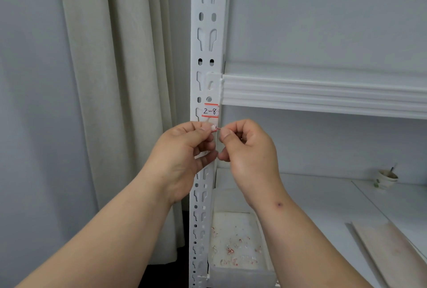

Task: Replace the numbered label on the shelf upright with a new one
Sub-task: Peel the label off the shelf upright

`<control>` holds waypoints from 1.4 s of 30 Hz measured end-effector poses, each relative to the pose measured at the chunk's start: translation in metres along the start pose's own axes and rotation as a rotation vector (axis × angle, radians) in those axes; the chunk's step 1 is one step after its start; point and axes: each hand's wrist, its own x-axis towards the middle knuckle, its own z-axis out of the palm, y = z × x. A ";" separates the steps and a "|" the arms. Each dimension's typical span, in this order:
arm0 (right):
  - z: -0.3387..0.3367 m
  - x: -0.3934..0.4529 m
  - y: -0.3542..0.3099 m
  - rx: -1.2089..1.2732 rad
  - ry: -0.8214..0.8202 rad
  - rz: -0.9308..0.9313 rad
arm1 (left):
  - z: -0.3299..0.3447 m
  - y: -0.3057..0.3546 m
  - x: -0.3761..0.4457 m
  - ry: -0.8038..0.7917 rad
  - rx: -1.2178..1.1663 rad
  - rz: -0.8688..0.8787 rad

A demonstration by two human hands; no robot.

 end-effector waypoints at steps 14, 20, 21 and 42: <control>0.004 0.003 0.002 0.051 -0.020 0.007 | -0.003 -0.003 0.004 -0.074 0.061 0.012; 0.005 0.005 0.006 -0.171 0.021 -0.103 | -0.001 -0.005 0.002 -0.025 0.127 0.072; 0.005 0.006 0.007 -0.211 0.027 -0.129 | 0.000 -0.005 0.002 -0.014 0.147 0.090; 0.001 0.002 0.000 0.024 -0.034 -0.019 | 0.000 0.003 0.002 -0.096 0.005 -0.035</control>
